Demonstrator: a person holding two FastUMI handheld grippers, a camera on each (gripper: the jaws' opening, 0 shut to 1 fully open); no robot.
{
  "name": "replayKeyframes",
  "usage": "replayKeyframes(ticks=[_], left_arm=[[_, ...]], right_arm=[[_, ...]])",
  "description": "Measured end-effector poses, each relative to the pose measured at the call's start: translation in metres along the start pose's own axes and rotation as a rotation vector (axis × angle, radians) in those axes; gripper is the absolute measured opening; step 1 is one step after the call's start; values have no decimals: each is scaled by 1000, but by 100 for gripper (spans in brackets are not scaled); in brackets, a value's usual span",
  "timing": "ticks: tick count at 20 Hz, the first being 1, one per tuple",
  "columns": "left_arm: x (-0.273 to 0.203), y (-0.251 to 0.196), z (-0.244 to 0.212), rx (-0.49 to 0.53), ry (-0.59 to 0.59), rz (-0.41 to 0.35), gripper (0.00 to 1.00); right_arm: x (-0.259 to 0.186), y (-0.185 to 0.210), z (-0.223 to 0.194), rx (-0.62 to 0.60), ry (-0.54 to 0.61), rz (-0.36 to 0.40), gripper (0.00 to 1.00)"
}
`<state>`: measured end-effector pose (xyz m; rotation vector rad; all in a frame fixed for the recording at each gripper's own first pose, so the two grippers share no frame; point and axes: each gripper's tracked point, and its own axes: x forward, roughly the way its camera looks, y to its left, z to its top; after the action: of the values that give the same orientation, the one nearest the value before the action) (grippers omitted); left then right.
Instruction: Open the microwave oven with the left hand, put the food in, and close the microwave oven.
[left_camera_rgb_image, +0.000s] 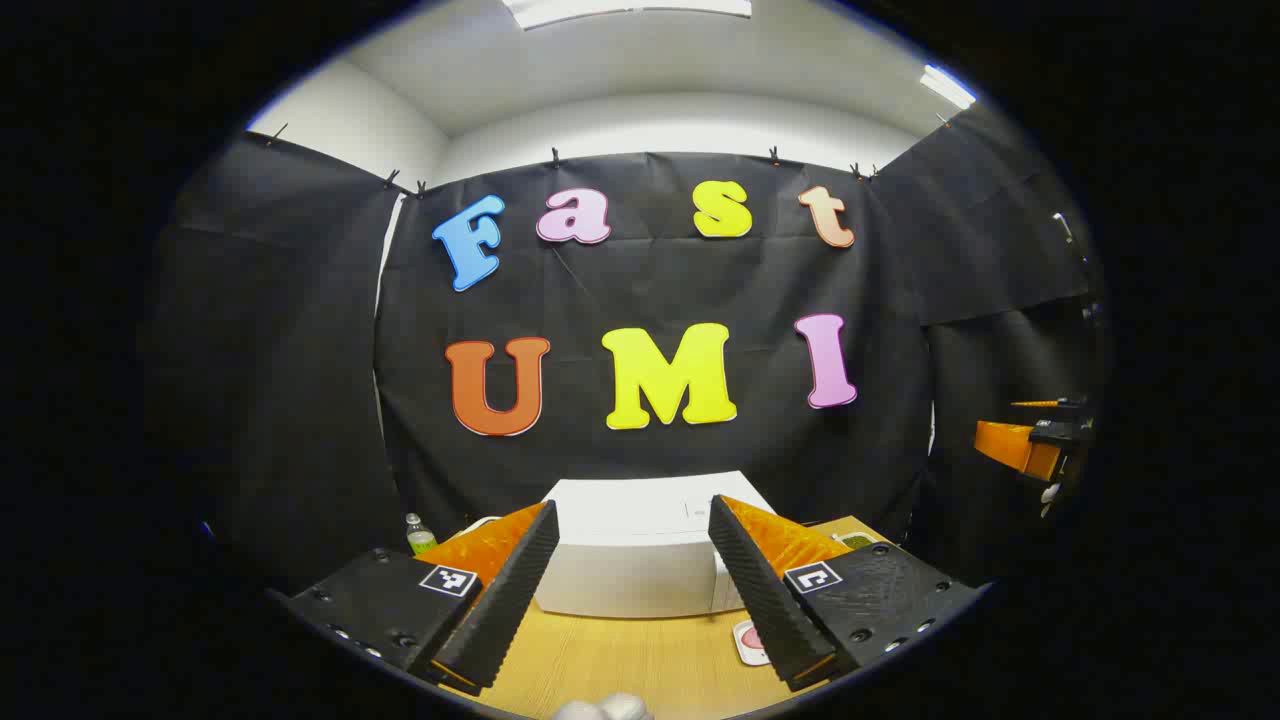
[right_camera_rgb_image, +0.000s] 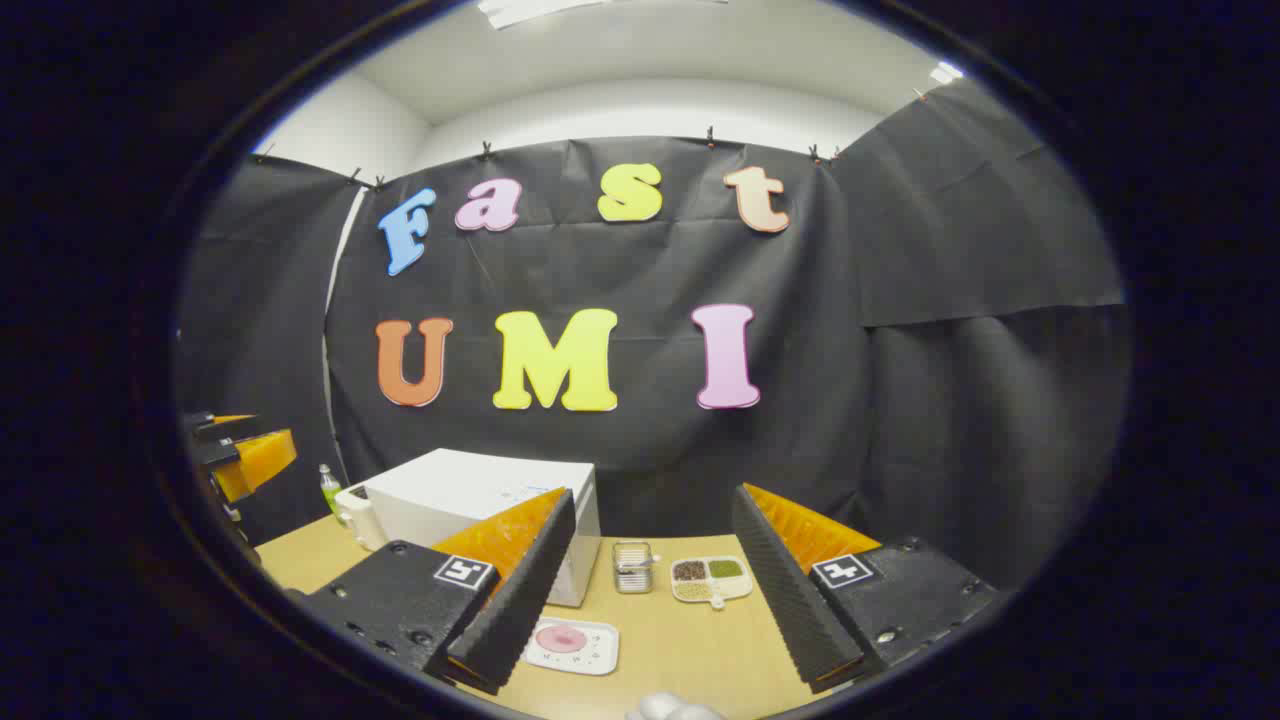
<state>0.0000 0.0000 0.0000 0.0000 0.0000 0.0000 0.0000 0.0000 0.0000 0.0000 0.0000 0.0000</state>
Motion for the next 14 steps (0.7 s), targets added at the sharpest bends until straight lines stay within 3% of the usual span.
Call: replayKeyframes(ticks=[1, 2, 3, 4, 5, 6, 7, 11, 12, 14], left_arm=[[0, 1, -2, -2, 6, 3, 89], [1, 1, -3, -6, 10, 2, 89], [0, 1, -2, -11, 7, 1, 95], [2, -1, -1, -12, 8, -5, 96], [3, -2, -4, -13, 10, -7, 96], [4, -4, -3, -12, 10, -15, 96], [5, -5, -2, -11, 6, -19, 96], [9, -7, -5, -5, 6, -30, 96], [10, -7, -6, -5, 7, -32, 96], [13, -7, -7, -3, 8, -33, 96]], right_arm=[[1, 0, 0, -1, 1, -2, 92], [2, 0, 0, -3, 2, -3, 100], [2, 1, 1, -3, 3, -3, 100], [2, 2, 0, -4, 4, -2, 100], [2, 2, 1, -6, 5, -3, 92], [0, 1, 0, -11, 3, -5, 92], [-1, 0, 2, -18, 2, -11, 100], [-2, -2, 1, -31, 2, -23, 100], [-2, -2, 1, -32, 4, -25, 92], [-2, -2, 0, -33, 6, -31, 93]])
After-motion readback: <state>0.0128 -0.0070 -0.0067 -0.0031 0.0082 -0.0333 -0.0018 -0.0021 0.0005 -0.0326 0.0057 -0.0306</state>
